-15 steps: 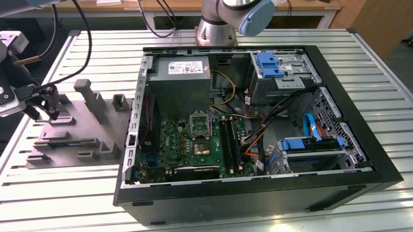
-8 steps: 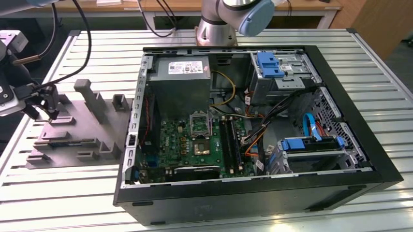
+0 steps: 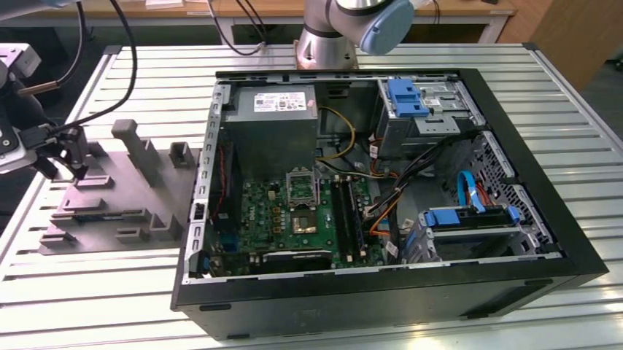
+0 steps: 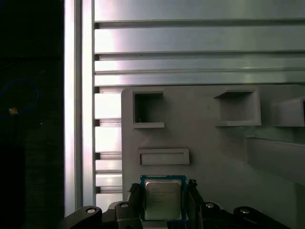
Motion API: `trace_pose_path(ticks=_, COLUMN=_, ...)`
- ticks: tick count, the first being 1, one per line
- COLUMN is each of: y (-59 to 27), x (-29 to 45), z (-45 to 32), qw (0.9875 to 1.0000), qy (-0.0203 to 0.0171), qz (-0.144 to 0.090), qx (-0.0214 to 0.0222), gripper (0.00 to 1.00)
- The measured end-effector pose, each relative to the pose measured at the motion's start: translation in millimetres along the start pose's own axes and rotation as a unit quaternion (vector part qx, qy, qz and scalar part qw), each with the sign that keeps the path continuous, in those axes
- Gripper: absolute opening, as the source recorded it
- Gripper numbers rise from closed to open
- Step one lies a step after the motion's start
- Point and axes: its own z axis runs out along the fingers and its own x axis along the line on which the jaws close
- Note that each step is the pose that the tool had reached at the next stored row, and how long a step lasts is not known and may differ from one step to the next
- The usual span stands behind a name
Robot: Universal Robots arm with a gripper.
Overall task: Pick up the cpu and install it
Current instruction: 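Pick up the cpu and move it towards the insertion slot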
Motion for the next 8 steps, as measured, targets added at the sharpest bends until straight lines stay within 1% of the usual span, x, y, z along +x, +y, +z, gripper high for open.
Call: trace_pose_path(ticks=8, y=0.2, x=0.0, z=-3.4, qw=1.0000, qy=0.0000, qz=0.000, qx=0.0000, gripper=0.47)
